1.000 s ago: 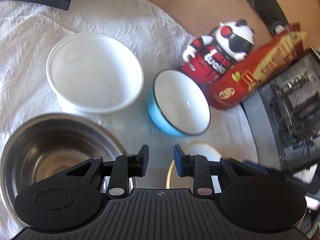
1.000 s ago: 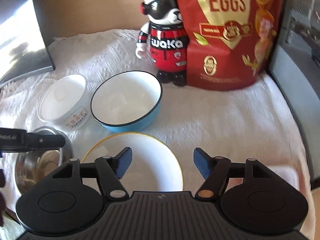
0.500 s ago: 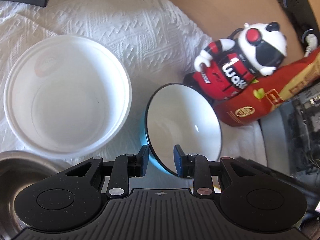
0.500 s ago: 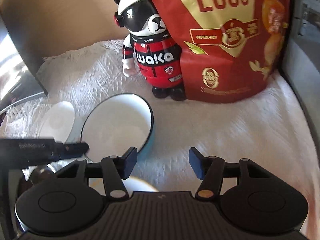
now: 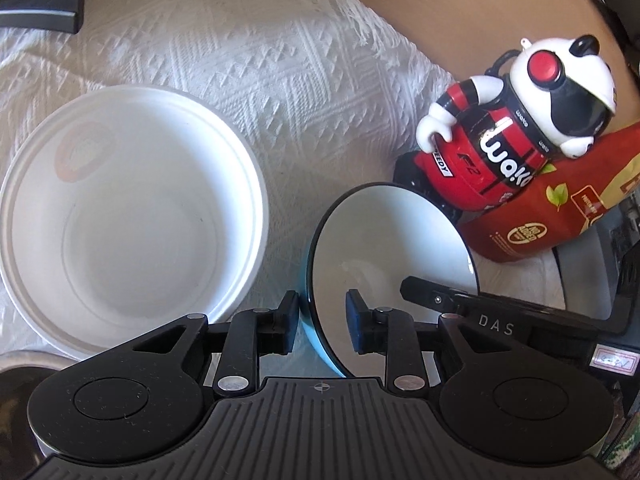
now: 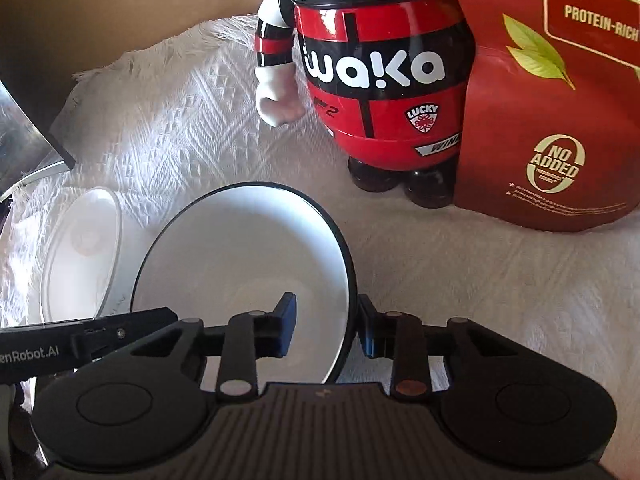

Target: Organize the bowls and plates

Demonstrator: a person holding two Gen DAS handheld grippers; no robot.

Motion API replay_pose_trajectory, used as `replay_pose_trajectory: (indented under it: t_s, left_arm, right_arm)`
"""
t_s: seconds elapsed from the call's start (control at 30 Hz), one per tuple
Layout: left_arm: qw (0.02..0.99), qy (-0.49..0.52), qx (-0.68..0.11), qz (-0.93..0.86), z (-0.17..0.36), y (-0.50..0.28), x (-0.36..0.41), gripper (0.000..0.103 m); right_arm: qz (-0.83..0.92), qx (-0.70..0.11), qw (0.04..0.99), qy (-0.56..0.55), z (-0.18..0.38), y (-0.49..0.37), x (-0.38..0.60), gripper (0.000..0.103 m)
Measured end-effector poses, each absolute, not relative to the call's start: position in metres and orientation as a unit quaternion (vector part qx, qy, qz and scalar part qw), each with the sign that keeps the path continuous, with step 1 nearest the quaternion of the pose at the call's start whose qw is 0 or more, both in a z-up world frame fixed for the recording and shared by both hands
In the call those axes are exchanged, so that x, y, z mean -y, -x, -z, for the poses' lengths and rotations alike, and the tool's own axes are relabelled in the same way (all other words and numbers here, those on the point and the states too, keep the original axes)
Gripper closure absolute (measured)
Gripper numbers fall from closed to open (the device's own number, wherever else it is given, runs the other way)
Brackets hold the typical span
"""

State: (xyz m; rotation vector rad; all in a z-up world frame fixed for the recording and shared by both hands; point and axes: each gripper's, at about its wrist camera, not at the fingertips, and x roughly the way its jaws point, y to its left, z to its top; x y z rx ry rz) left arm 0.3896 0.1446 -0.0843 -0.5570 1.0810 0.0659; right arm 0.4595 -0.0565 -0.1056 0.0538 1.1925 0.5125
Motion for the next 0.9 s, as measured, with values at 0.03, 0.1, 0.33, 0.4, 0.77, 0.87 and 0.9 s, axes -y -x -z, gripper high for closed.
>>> replay_pose_trajectory:
  t_s: [0.03,0.1,0.33,0.4,0.77,0.87,0.9]
  left_arm:
    - [0.821,0.257,-0.509,-0.029,0.084,-0.39,-0.143,0.074]
    - [0.824,0.245,-0.511,-0.025,0.082,-0.39,-0.139,0.071]
    - [0.827,0.221,-0.516,0.007,0.081,-0.398,-0.115,0.07]
    - [0.829,0.214,-0.516,0.018,0.082,-0.403,-0.109,0.069]
    - [0.824,0.218,-0.521,0.037,0.099,-0.426,-0.11,0.071]
    - [0.82,0.221,-0.526,0.039,0.107,-0.433,-0.108,0.071]
    - [0.82,0.222,-0.526,0.042,0.11,-0.435,-0.107,0.072]
  right_arm:
    - [-0.241,-0.555,0.796,-0.027,0.105,-0.459,0.057,0.071]
    - [-0.245,-0.552,0.796,-0.03,0.104,-0.458,0.06,0.071]
    - [-0.223,-0.533,0.816,-0.026,0.089,-0.453,0.079,0.071]
    - [-0.212,-0.536,0.817,-0.035,0.089,-0.452,0.089,0.071]
    - [-0.189,-0.544,0.815,-0.063,0.089,-0.449,0.109,0.071]
    - [-0.186,-0.556,0.807,-0.069,0.098,-0.453,0.107,0.071]
    - [-0.187,-0.562,0.803,-0.073,0.102,-0.455,0.106,0.071]
